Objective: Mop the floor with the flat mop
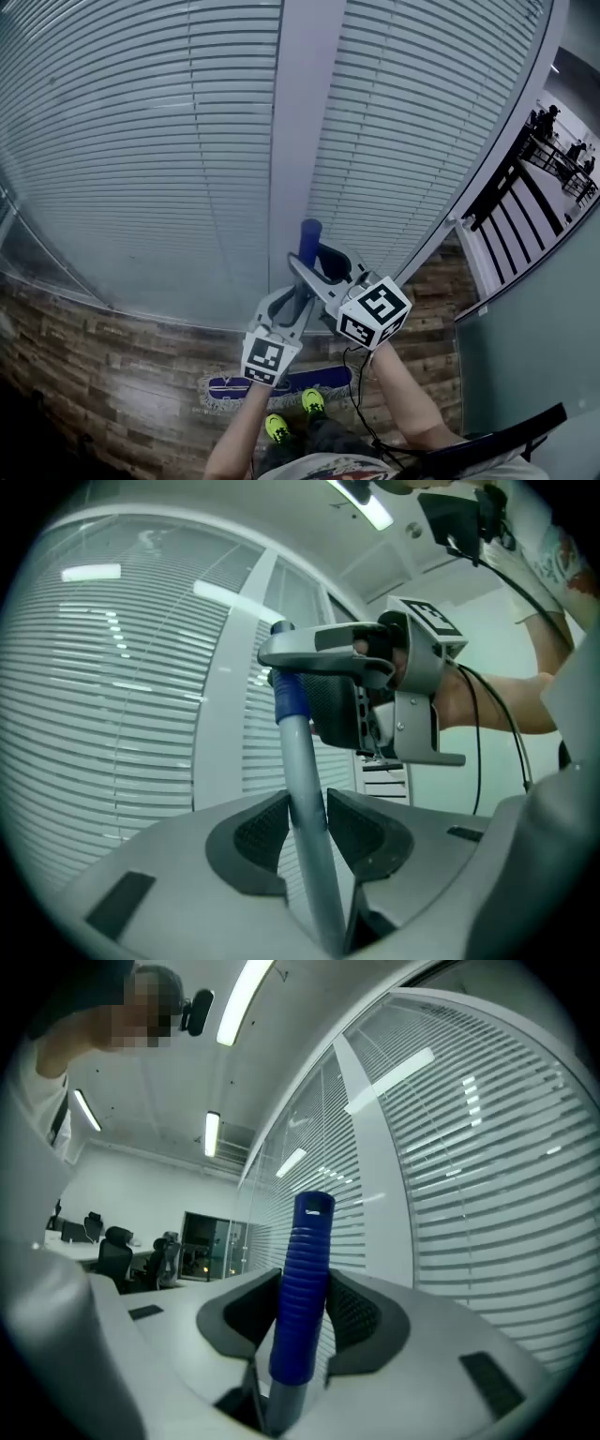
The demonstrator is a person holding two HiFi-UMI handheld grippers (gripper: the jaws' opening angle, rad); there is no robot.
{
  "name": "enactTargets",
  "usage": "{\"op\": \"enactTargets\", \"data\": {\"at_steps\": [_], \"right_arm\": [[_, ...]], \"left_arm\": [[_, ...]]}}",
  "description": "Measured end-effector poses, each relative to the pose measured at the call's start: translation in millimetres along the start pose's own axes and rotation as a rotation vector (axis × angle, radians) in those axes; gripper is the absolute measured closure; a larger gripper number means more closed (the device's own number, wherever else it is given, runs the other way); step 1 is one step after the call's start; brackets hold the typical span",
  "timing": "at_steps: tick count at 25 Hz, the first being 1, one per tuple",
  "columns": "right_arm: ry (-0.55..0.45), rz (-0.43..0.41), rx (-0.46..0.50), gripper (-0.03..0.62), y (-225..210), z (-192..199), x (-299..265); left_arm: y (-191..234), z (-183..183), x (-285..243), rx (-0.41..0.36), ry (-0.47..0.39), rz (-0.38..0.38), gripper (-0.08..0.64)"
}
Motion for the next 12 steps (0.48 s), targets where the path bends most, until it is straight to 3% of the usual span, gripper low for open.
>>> {"op": "enactTargets", "data": {"at_steps": [3, 6, 9, 12], "right_arm": [[0.002, -0.02, -0.03, 0.442, 10, -1, 14], [0.018, -0.082, -0.061, 0.445, 33, -4, 42], [0.004, -0.142, -0.079, 0.453, 73, -3, 88], [-0.026, -0.172, -0.052, 0.453, 94, -2, 118]], "left_arm": [[-7, -3, 15, -0.019, -0.033, 0.091, 0.427], [-17, -35, 39, -0.063, -0.107, 0.123, 0.398], [-60, -68, 57, -0.181, -0.079, 0.196, 0.362], [-97, -84, 56, -0.233, -0.075, 0.248, 0.362]]}}
Point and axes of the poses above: the fingertips, and each gripper's own axes: x backward along the fingers, y to its left, z out of its underside, the point moved 7 cm from there along x, backward along the fingers, and after that the axes turned 9 degrees about -x, right-handed, at the moved point
